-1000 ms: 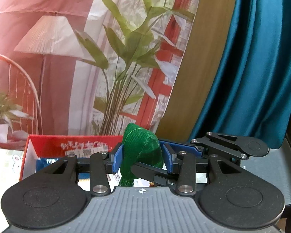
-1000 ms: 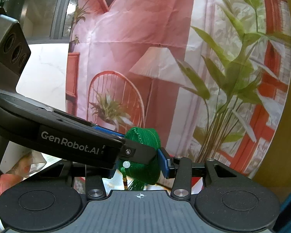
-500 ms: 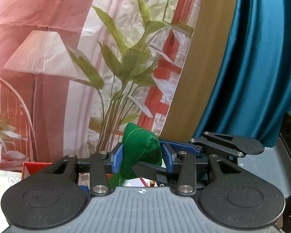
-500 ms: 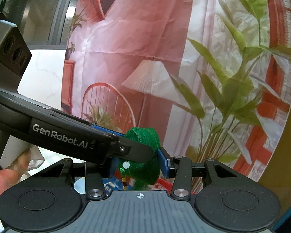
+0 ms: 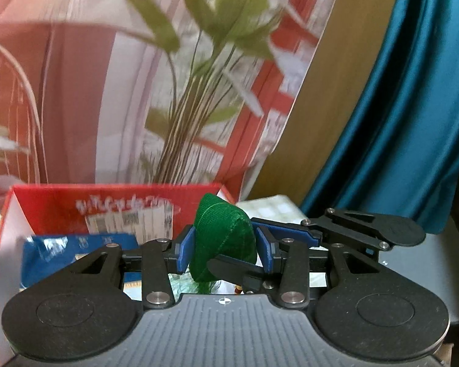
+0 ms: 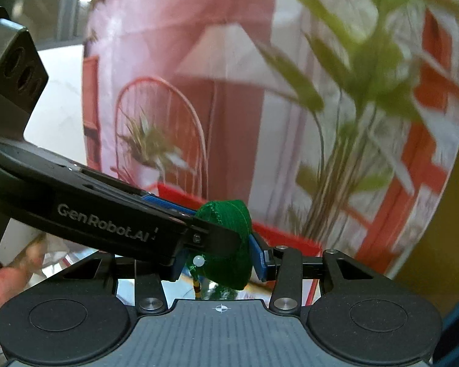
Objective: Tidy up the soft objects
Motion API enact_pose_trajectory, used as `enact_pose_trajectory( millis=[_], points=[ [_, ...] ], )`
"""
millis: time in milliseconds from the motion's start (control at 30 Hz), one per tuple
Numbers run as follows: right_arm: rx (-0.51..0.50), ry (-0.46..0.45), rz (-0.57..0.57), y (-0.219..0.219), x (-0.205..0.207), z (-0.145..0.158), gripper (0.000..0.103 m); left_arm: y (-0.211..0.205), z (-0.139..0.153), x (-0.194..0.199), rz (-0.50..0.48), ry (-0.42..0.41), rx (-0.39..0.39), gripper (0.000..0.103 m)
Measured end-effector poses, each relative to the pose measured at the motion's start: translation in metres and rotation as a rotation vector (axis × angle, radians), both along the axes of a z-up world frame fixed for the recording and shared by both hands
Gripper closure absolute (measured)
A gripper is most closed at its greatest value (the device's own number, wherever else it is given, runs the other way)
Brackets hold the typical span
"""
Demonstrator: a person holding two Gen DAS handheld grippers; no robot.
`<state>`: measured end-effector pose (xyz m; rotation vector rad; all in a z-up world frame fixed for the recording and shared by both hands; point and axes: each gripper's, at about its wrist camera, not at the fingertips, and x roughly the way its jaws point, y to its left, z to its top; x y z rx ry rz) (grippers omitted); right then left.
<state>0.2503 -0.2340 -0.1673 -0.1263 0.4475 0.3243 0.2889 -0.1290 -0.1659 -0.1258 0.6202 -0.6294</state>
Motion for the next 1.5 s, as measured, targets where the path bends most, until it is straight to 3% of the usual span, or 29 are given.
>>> enact_pose_trajectory(
  millis=[267,433,600,867,933,1033,1500],
  points=[
    [0.042,0.097,-0.080,-0.006,0.009,-0.042,0.063,-0.007,-0.031,0.007,-0.008,0.069,0.010,0.059],
    [0.017,0.126,-0.128,-0.011,0.008,-0.054,0.063,-0.006,-0.029,0.000,0.000,0.046,0.045,0.056],
    [0.011,0.116,-0.158,-0.016,0.000,-0.050,0.054,0.003,-0.020,-0.009,0.028,0.020,0.079,0.050],
    [0.019,0.089,-0.181,-0.018,-0.020,-0.042,0.022,0.024,-0.007,-0.036,0.077,-0.029,0.132,0.035],
    [0.024,0.081,-0.184,-0.018,-0.028,-0.041,0.014,0.031,-0.003,-0.045,0.097,-0.048,0.144,0.018],
    [0.031,0.067,-0.191,-0.016,-0.039,-0.037,0.000,0.042,0.004,-0.062,0.123,-0.090,0.150,0.002],
    [0.094,-0.017,-0.211,0.000,-0.106,-0.022,0.000,0.091,0.017,-0.138,0.254,-0.113,0.176,0.000]
  ],
)
